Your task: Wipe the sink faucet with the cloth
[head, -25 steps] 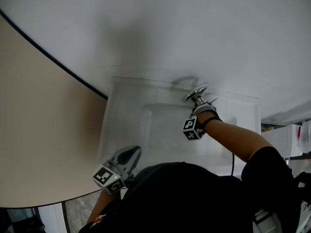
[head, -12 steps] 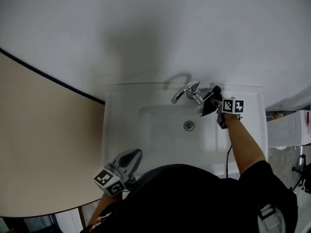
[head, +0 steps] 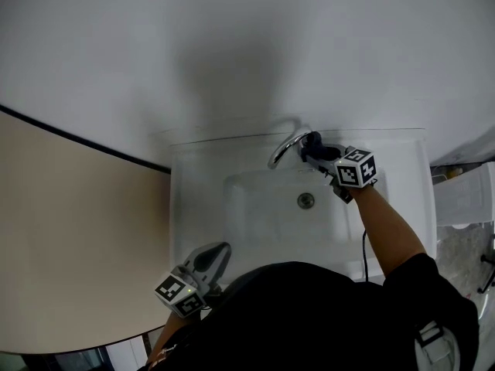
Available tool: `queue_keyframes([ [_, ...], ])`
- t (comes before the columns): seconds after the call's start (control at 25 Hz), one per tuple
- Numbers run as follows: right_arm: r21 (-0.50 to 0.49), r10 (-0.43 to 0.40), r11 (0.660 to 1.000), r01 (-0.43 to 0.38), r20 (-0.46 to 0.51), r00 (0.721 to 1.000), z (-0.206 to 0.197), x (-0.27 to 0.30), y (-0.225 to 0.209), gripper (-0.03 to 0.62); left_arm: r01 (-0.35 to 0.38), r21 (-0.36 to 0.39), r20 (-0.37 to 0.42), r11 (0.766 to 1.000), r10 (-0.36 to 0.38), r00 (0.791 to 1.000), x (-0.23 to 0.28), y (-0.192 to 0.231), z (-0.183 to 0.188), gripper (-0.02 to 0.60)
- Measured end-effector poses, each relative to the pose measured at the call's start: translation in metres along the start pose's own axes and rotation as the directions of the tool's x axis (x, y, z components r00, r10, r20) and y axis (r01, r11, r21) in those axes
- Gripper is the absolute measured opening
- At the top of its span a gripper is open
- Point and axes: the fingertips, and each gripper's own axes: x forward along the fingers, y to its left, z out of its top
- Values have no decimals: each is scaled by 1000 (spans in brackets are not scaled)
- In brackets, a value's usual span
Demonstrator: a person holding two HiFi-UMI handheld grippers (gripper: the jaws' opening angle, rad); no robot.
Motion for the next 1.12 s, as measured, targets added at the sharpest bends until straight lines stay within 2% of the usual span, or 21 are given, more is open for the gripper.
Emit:
queue_keyframes([
  [0.08, 87, -10, 996, 7, 36, 999, 1, 1, -13, 121, 4, 11, -3, 1000, -4, 1000, 3, -2, 3, 0],
  [0.2, 288, -132, 953, 95, 112, 985, -8, -34, -57, 123, 1, 31, -8, 1000, -1, 1000, -1, -5, 3, 0],
  [0.24, 320, -161, 940, 122, 97, 982, -15, -42, -68, 123, 6, 24, 6, 1000, -6, 1000, -2, -6, 6, 0],
  [0.32, 337, -159, 932, 136, 40, 987, -23, -35, -80, 124, 3, 10, 10, 1000, -3, 1000, -3, -5, 5, 1],
  [0.44, 328, -110, 939, 108, -14, 994, -20, -6, -77, 124, -16, 17, -40, 1000, 17, 999, -2, -1, -6, 1],
  [0.6, 255, -51, 964, 79, -113, 992, -19, -3, -68, 121, 21, 50, -68, 999, -18, 998, 6, -13, -10, 0],
  [0.72, 201, -13, 978, 56, -211, 977, -32, -18, -53, 121, 18, 33, -21, 999, -18, 1000, 8, -15, 0, 0],
  [0.8, 186, 0, 981, 49, -256, 967, -41, -28, -47, 121, 10, 31, -31, 999, -9, 999, 6, -11, -2, 1],
  [0.88, 161, -3, 986, 49, -276, 961, -42, -28, -47, 121, 3, 28, -46, 1000, -2, 999, 4, -6, -5, 0],
  [1.04, 80, -36, 995, 61, -278, 960, -23, -1, -55, 123, 18, -4, -3, 1000, -18, 1000, 9, -9, 2, 1],
  [1.12, 73, -28, 996, 51, -282, 959, -20, 5, -58, 127, 9, 14, -27, 1000, -9, 1000, 10, -9, -2, 1],
])
